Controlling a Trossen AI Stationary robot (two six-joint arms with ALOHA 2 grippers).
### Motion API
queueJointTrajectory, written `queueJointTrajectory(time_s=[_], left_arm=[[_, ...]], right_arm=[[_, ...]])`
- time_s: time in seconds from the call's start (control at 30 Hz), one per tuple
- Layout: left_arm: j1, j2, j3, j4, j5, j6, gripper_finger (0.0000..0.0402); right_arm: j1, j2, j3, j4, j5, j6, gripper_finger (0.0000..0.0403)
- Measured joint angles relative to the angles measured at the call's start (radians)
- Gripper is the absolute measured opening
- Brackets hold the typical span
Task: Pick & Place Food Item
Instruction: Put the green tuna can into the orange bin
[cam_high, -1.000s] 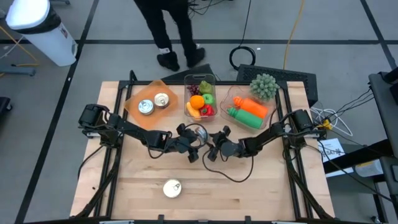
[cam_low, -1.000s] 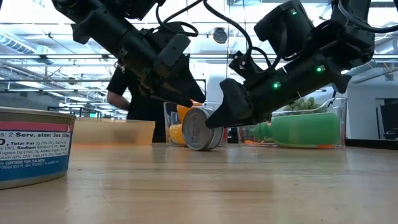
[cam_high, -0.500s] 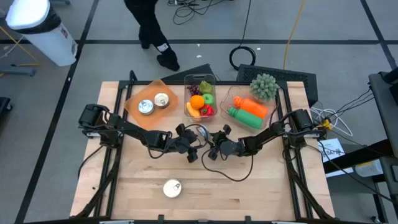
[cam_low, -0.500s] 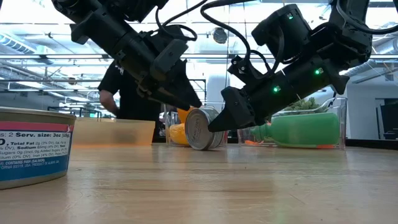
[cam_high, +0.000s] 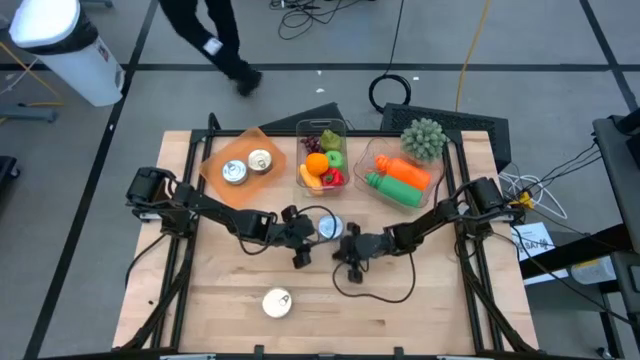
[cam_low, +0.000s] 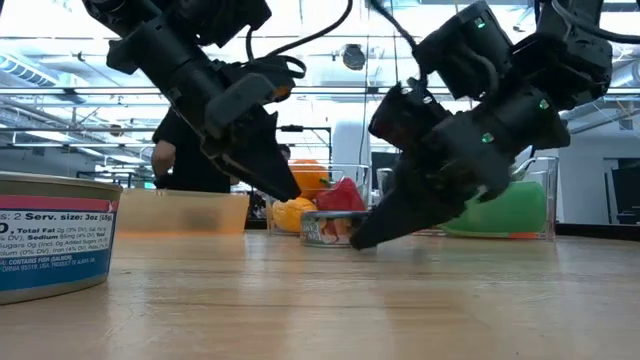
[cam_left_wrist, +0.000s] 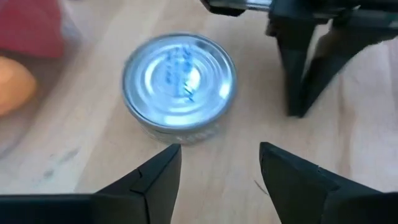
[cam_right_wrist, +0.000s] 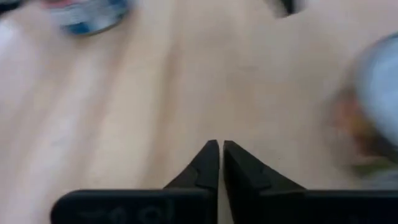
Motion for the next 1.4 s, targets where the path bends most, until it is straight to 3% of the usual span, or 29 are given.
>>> queueJointTrajectory(time_s=[0.07, 0.17, 0.3, 0.47, 0.6, 0.7, 0.9, 1.17, 1.4], left_arm=[[0.000, 0.000, 0.000, -0.002, 0.012, 0.000, 0.0223], [0.000, 0.000, 0.000, 0.001, 0.006, 0.000, 0.0217], [0.002, 0.000, 0.000, 0.047, -0.009, -0.001, 0.0210], [0.002, 0.013, 0.001, 0.107, -0.076, -0.004, 0.0212], [0.008, 0.053, 0.001, 0.074, -0.069, -0.068, 0.0240], [0.018, 0.084, 0.001, 0.042, -0.064, -0.121, 0.0276], [0.033, 0.093, 0.001, -0.005, -0.048, -0.001, 0.0343], [0.071, 0.094, 0.001, 0.001, -0.119, 0.031, 0.0362], [0.100, 0.129, 0.001, 0.136, -0.007, 0.144, 0.0363]], right_arm=[[0.000, -0.004, 0.000, -0.002, -0.092, 0.000, 0.0022], [0.000, -0.044, 0.000, -0.008, -0.144, -0.007, 0.0043], [-0.001, -0.120, 0.000, -0.066, -0.126, -0.098, 0.0072], [-0.011, -0.212, 0.000, -0.188, 0.008, -0.227, 0.0143], [-0.034, -0.235, -0.001, -0.308, 0.128, -0.265, 0.0221], [-0.064, -0.236, -0.001, -0.355, 0.114, -0.225, 0.0278], [-0.120, -0.236, -0.025, -0.366, 0.097, -0.196, 0.0360], [-0.220, -0.219, -0.061, -0.304, 0.014, -0.174, 0.0381], [-0.245, -0.219, -0.059, -0.244, -0.051, -0.231, 0.0381]])
